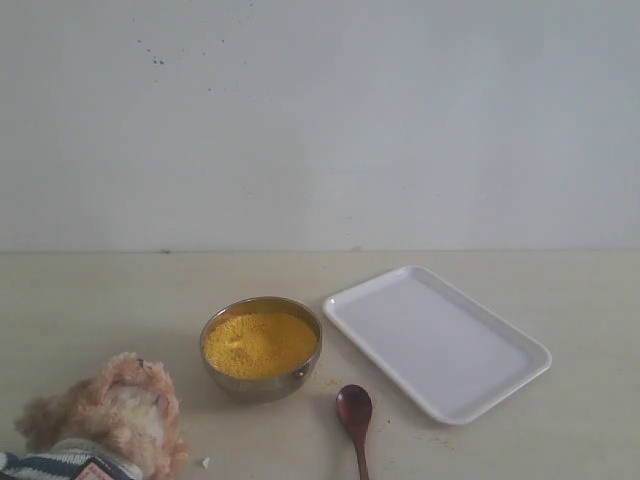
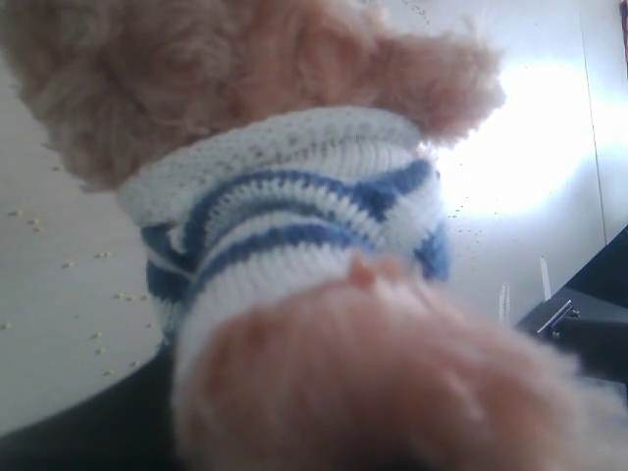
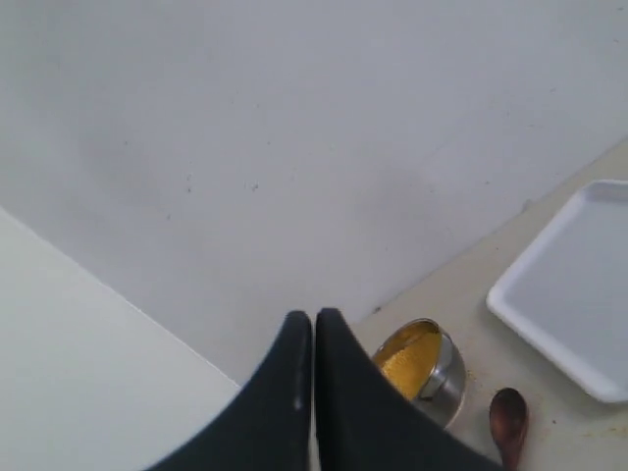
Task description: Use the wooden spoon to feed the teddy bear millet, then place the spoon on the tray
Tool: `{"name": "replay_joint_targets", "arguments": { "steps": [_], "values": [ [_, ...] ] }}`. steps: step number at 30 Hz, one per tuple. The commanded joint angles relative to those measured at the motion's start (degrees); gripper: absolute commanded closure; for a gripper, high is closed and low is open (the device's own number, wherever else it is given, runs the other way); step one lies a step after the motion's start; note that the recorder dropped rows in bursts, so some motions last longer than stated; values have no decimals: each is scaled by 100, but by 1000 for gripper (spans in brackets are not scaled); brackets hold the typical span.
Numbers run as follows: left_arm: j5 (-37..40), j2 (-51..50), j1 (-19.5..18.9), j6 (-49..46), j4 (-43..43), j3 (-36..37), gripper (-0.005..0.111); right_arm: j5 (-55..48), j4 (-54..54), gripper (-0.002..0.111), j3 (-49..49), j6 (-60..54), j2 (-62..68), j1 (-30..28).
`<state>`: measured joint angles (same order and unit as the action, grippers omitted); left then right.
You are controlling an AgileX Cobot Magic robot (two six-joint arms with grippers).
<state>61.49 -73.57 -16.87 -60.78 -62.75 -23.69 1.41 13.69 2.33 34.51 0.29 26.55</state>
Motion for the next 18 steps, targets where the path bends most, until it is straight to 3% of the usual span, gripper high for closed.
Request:
{"name": "replay_joint_targets", "arguments": {
  "steps": [1,7,13,18],
  "values": [
    [124,-6,-19,-36,-114,11,103,-1154,-754,108,995,-954,189,436],
    [124,-6,-19,-36,-114,11,103,-2924,-1078,108,2574,-2836,2275,1016],
    [124,-6,-19,-36,-114,11,103,-3825,-1902,108,3577,-2723,4902,1148],
    [124,-6,-19,-36,-114,11,103,-3966,-2094,105,4136,-2581,6950,1891]
  ]
}}
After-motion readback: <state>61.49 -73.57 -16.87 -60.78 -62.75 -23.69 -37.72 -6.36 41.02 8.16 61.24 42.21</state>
